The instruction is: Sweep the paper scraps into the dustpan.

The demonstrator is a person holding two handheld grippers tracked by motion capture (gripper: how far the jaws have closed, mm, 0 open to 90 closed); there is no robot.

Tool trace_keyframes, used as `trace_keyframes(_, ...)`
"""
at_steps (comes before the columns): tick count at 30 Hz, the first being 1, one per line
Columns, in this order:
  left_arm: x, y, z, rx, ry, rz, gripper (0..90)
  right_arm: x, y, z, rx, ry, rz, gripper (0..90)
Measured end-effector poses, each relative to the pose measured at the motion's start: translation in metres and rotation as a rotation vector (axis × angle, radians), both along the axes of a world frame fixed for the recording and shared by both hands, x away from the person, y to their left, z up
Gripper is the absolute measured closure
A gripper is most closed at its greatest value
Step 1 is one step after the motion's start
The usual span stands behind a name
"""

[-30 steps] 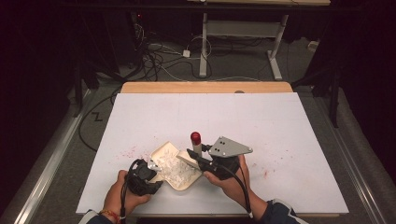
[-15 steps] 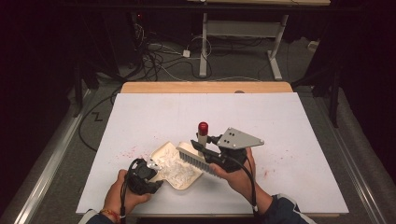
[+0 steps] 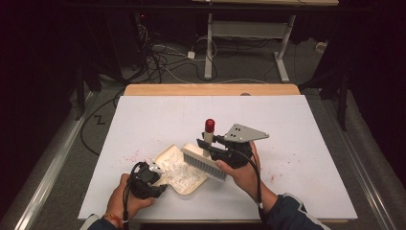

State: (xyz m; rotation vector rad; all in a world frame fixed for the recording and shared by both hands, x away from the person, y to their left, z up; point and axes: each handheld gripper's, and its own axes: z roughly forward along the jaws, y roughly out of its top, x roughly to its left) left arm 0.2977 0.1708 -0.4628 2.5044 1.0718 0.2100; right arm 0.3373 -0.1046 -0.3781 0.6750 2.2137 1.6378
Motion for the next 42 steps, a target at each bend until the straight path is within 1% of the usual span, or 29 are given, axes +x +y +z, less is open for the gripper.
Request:
trace_keyframes(1, 0.0, 0.0, 0.0, 0.001, 0.0, -0.001, 62.2, -0.001, 0.002, -0.002, -0.006, 0.009, 0.02, 69.8)
trace_keyframes(2, 0.0, 0.0, 0.0, 0.001, 0.0, -0.001, 62.2, -0.002, 0.005, -0.004, -0.025, 0.009, 0.025, 69.7)
trace_keyframes(3, 0.0, 0.0, 0.0, 0.004, -0.004, -0.002, 62.2, -0.004, 0.007, -0.005, -0.052, 0.002, 0.023, 69.8)
trace_keyframes(4, 0.0, 0.0, 0.0, 0.004, -0.004, -0.002, 62.3, -0.004, 0.007, -0.005, -0.052, 0.002, 0.023, 69.8)
trace_keyframes(5, -0.001, -0.001, 0.0, 0.008, -0.007, -0.004, 62.3, -0.004, 0.007, -0.007, -0.079, -0.015, 0.02, 69.8)
trace_keyframes(7, -0.001, -0.001, 0.0, 0.008, -0.007, -0.004, 62.4, -0.002, 0.005, -0.005, -0.074, -0.004, 0.013, 69.8)
trace_keyframes(8, -0.001, -0.001, 0.0, 0.008, -0.005, -0.005, 62.4, -0.002, 0.002, -0.004, -0.057, 0.0, 0.011, 69.8)
trace_keyframes(9, -0.001, -0.001, 0.0, 0.008, -0.005, -0.005, 62.4, -0.002, 0.002, -0.004, -0.057, 0.0, 0.011, 69.8)
trace_keyframes(10, -0.001, -0.001, 0.0, 0.008, -0.006, -0.006, 62.4, -0.002, 0.0, -0.001, -0.037, -0.004, 0.011, 69.8)
trace_keyframes(11, -0.001, -0.001, 0.0, 0.008, -0.005, -0.006, 62.5, -0.002, -0.004, 0.006, -0.011, -0.004, 0.013, 69.8)
trace_keyframes(13, 0.0, -0.001, 0.0, 0.007, -0.003, -0.007, 62.4, -0.003, -0.005, 0.009, -0.011, -0.01, 0.01, 69.8)
trace_keyframes(14, 0.0, -0.001, 0.0, 0.007, -0.004, -0.007, 62.5, -0.004, -0.006, 0.012, -0.016, -0.029, 0.005, 69.8)
trace_keyframes(15, -0.001, 0.0, 0.0, 0.006, -0.005, -0.007, 62.5, -0.004, -0.006, 0.013, -0.018, -0.034, 0.0, 69.8)
trace_keyframes(17, -0.001, 0.0, 0.0, 0.004, -0.006, -0.007, 62.4, -0.004, -0.006, 0.013, -0.018, -0.034, 0.0, 69.8)
trace_keyframes(18, -0.001, 0.0, 0.0, 0.005, -0.006, -0.007, 62.4, -0.004, -0.006, 0.012, -0.024, -0.029, 0.005, 69.8)
trace_keyframes(19, -0.001, 0.0, 0.0, 0.006, -0.007, -0.008, 62.4, -0.003, -0.004, 0.008, -0.045, -0.02, 0.008, 69.8)
trace_keyframes(21, -0.001, 0.0, 0.0, 0.005, -0.007, -0.008, 62.6, -0.002, 0.001, 0.0, -0.103, -0.013, 0.011, 69.8)
trace_keyframes(22, -0.001, 0.0, 0.0, 0.007, -0.008, -0.009, 62.7, -0.002, 0.001, -0.002, -0.121, -0.023, 0.006, 69.8)
trace_keyframes(23, -0.001, 0.0, 0.0, 0.007, -0.009, -0.011, 62.8, -0.002, 0.0, -0.003, -0.13, -0.031, 0.0, 69.8)
trace_keyframes(25, -0.001, 0.0, 0.0, 0.006, -0.009, -0.013, 62.9, -0.001, -0.002, -0.003, -0.12, -0.03, -0.017, 69.8)
trace_keyframes(26, -0.001, 0.0, 0.0, 0.006, -0.009, -0.013, 63.1, -0.001, -0.002, -0.003, -0.12, -0.03, -0.017, 69.8)
trace_keyframes(27, -0.001, 0.0, 0.0, 0.009, -0.008, -0.015, 63.1, 0.001, -0.004, -0.002, -0.125, -0.025, -0.021, 69.8)
trace_keyframes(29, -0.001, -0.001, 0.0, 0.01, -0.009, -0.015, 63.1, 0.002, -0.003, -0.002, -0.142, -0.035, -0.031, 69.8)
trace_keyframes(30, -0.001, -0.001, 0.0, 0.01, -0.009, -0.015, 63.1, 0.002, -0.003, -0.002, -0.142, -0.035, -0.031, 69.8)
trace_keyframes(31, -0.001, -0.001, 0.0, 0.011, -0.01, -0.016, 63.1, 0.002, -0.001, -0.003, -0.177, -0.063, -0.051, 69.8)
trace_keyframes(33, -0.001, -0.001, 0.0, 0.012, -0.009, -0.015, 63.2, 0.003, 0.001, -0.005, -0.2, -0.088, -0.064, 69.8)
trace_keyframes(37, -0.001, -0.001, 0.0, 0.009, -0.011, -0.016, 63.1, 0.005, 0.001, -0.003, -0.199, -0.087, -0.066, 69.8)
trace_keyframes(40, -0.001, 0.0, -0.001, 0.004, -0.008, -0.017, 63.2, 0.007, -0.003, -0.003, -0.162, -0.058, -0.06, 69.8)
trace_keyframes(42, -0.001, 0.0, 0.0, 0.006, -0.009, -0.016, 63.2, 0.008, -0.006, -0.001, -0.128, -0.042, -0.056, 69.8)
